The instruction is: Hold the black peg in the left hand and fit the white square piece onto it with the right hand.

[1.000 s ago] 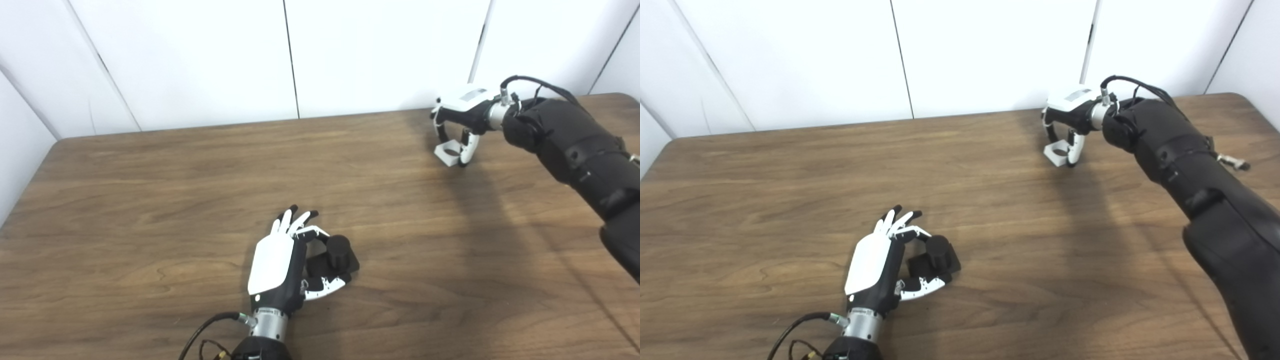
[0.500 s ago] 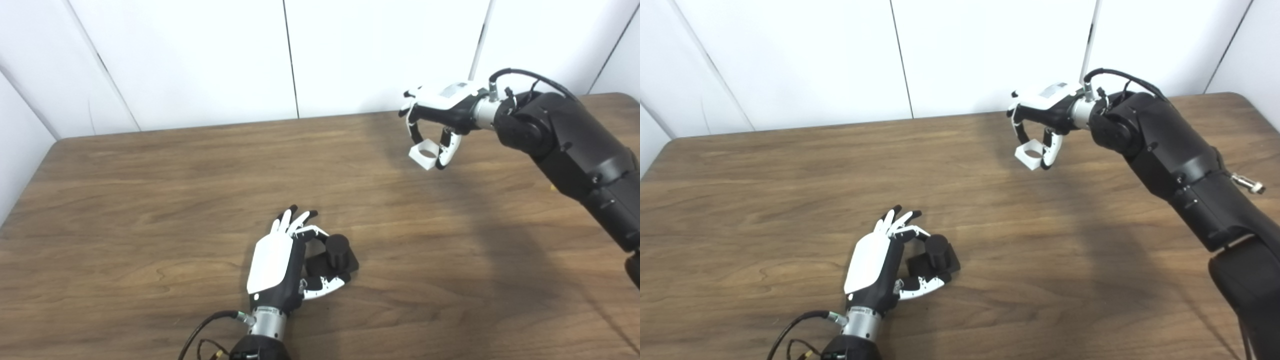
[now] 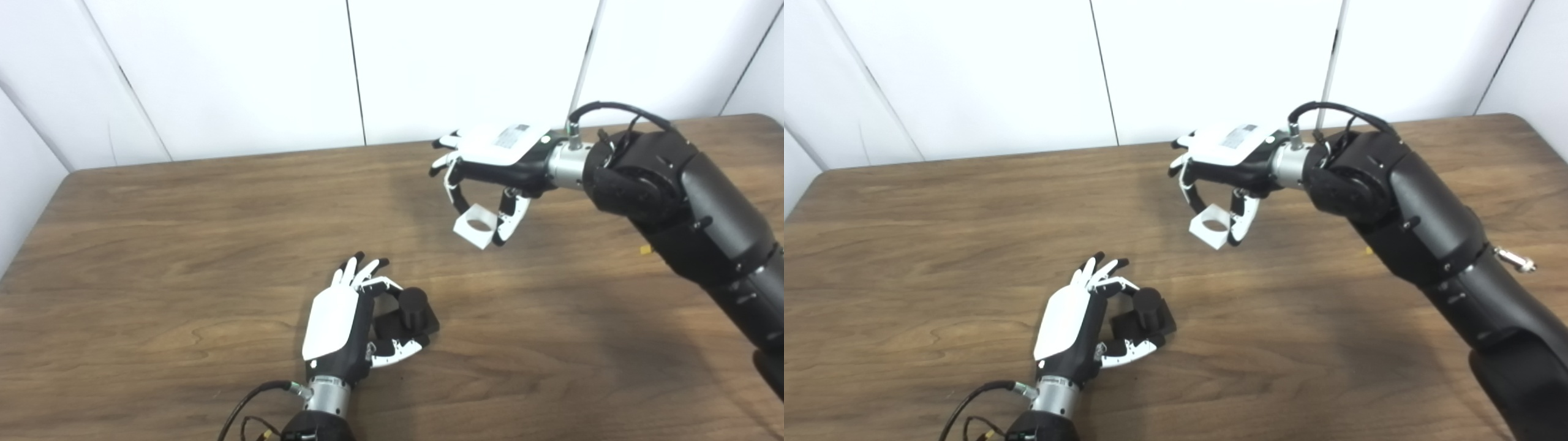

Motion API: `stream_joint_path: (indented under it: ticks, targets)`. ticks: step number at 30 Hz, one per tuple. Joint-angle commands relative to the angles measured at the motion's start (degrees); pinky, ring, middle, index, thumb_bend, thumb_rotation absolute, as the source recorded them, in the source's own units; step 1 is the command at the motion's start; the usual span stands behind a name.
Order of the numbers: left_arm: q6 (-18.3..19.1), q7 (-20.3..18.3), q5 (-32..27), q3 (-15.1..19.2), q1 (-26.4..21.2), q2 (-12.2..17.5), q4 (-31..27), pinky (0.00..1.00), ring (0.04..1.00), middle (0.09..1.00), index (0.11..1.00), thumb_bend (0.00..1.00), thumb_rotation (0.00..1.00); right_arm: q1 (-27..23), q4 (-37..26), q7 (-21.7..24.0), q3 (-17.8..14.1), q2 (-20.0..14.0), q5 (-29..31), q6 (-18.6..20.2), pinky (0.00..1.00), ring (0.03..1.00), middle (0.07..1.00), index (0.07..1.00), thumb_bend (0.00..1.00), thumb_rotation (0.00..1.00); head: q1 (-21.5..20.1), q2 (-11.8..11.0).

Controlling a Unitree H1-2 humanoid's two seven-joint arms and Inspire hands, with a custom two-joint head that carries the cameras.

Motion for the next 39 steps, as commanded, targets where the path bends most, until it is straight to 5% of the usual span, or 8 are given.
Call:
stream_joint_path:
  ticks: [1, 13, 39]
  targets:
    - [1.2, -0.7, 0.7, 0.4, 0.7, 0.8, 1.1, 1.00, 1.000, 0.896, 0.485, 0.52, 0.07, -2.0, -3.1, 1.2, -0.9, 0.2, 0.5, 1.3, 1.00, 1.000, 0.892, 0.490, 0.53, 0.14, 0.0, 0.0]
    - [1.2, -1.1, 0.1, 0.5, 0.9, 0.6, 0.6, 1.00, 1.000, 0.900, 0.485, 0.52, 0.07, -1.3, -7.1, 4.9, 0.5, 3.9, 0.9, 1.1, 0.97, 1.000, 0.880, 0.490, 0.52, 0.14, 0.1, 0.5]
    - [1.7, -0.8, 0.3, 0.3, 0.3, 0.0, 0.9, 1.00, 1.000, 0.897, 0.485, 0.52, 0.07, -0.6, -5.3, 4.0, 3.5, 8.9, -1.0, -2.7, 0.94, 0.986, 0.871, 0.488, 0.52, 0.14, 0.4, 0.8]
